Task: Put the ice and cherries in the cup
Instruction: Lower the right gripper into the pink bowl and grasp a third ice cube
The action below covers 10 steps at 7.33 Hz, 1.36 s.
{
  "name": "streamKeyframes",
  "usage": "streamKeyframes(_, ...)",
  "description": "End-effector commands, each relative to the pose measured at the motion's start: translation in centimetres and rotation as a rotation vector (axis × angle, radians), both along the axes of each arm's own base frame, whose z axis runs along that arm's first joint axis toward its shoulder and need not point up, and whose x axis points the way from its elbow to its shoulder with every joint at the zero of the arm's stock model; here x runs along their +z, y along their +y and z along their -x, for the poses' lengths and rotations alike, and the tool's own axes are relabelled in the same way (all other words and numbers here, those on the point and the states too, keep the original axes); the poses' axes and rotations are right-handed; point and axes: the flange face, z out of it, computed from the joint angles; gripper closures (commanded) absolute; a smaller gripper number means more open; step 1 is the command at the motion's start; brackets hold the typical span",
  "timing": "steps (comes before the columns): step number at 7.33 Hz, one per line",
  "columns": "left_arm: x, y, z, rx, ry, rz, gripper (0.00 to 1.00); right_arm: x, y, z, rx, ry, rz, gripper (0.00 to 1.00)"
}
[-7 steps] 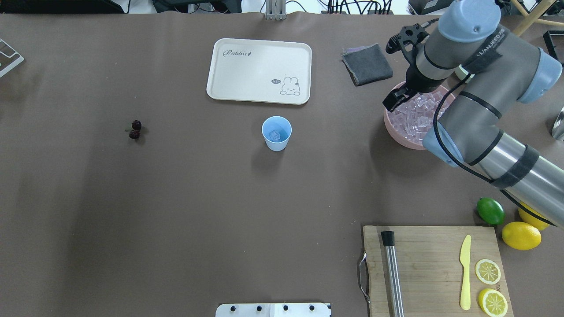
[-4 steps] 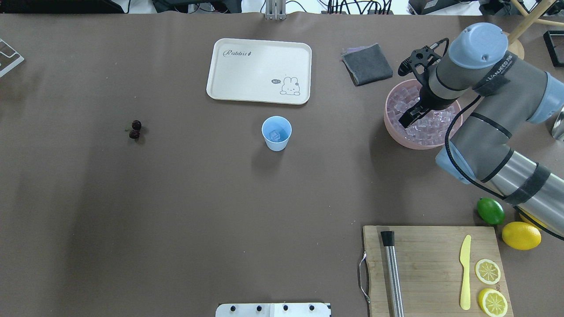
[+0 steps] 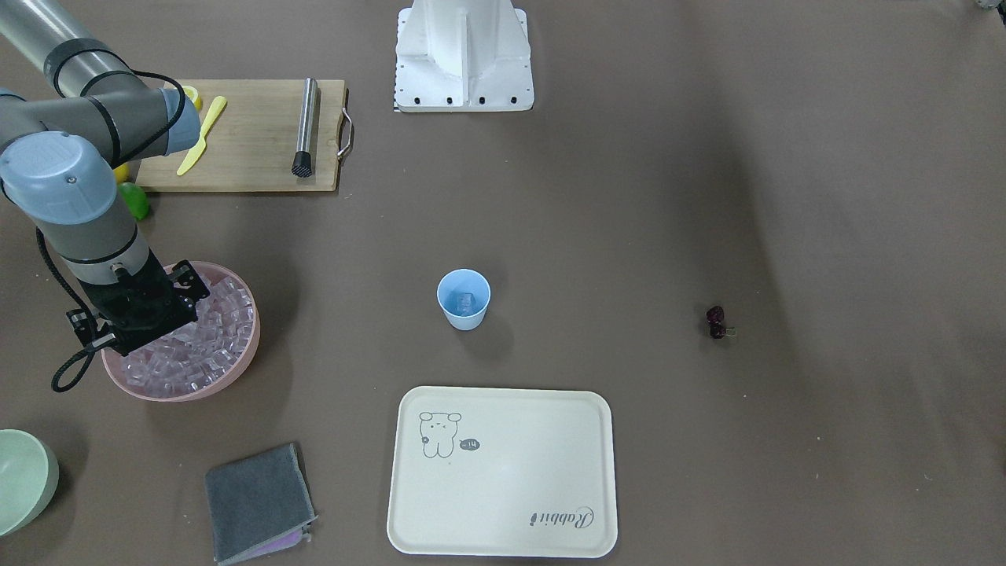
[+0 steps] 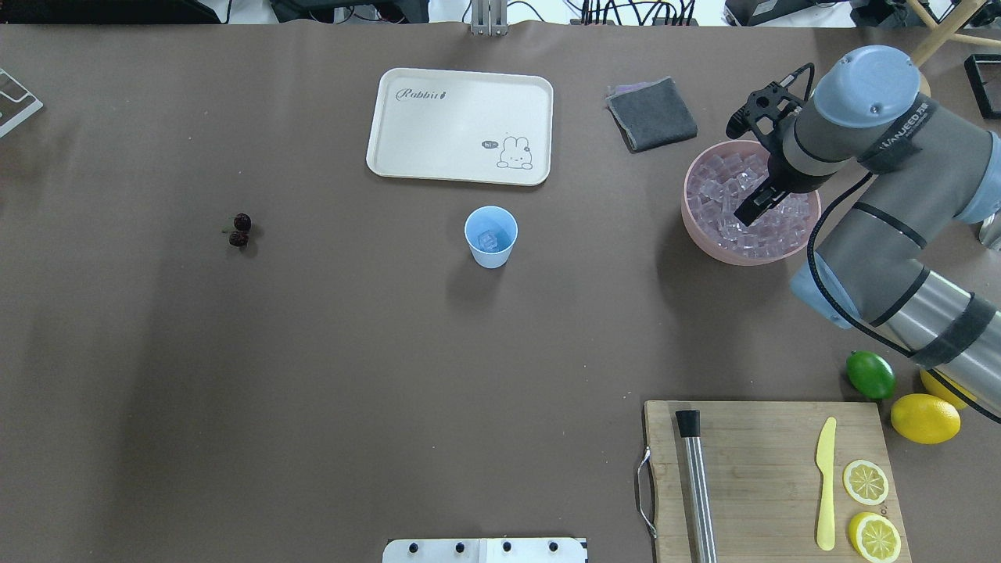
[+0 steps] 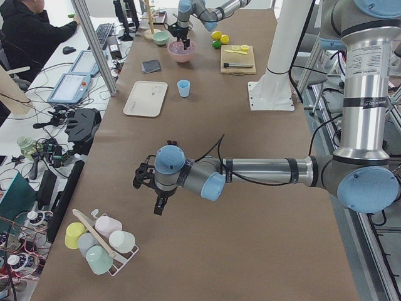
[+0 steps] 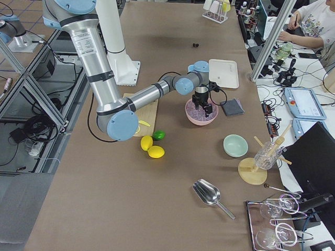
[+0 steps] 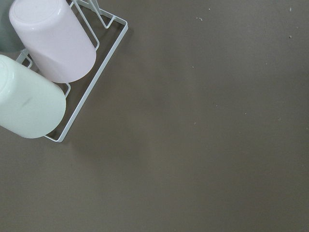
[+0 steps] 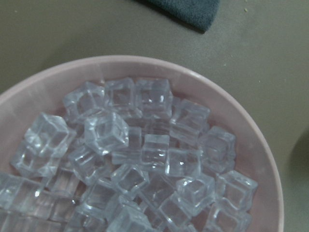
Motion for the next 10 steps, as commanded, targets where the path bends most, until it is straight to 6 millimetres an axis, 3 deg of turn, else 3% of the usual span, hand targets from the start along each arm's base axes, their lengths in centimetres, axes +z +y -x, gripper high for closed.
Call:
streamKeyframes(1, 0.3, 0.0, -0.4, 0.009, -0.002, 0.003, 0.02, 0.8, -0.1, -0.5, 0.009, 0.048, -0.011, 0.03)
streamKeyframes(4, 0.4, -0.4, -0.5, 0.011, -0.004, 0.005, 0.02, 0.9, 0.4, 0.2, -0.001, 0.054, -0.018, 0.09)
streamKeyframes(5, 0.4, -0.4, -0.5, 0.01, -0.004, 0.006, 0.02, 0.7, 0.5, 0.3, -0.004, 0.053, -0.02, 0.16)
streamKeyframes(6, 0.3, -0.4, -0.5, 0.011, -0.002, 0.004, 0.02, 0.7, 0.6, 0.4, -0.006, 0.052, -0.021, 0.3)
streamKeyframes(7, 0.4, -0.4, -0.5, 0.011, -0.002, 0.005, 0.02, 0.7, 0.5, 0.4, -0.004, 0.054, -0.023, 0.36)
streamKeyframes(10, 0.5, -0.4, -1.0, 0.019, -0.004, 0.008, 0.02, 0.6, 0.7, 0.6, -0.023, 0.059, -0.034, 0.36)
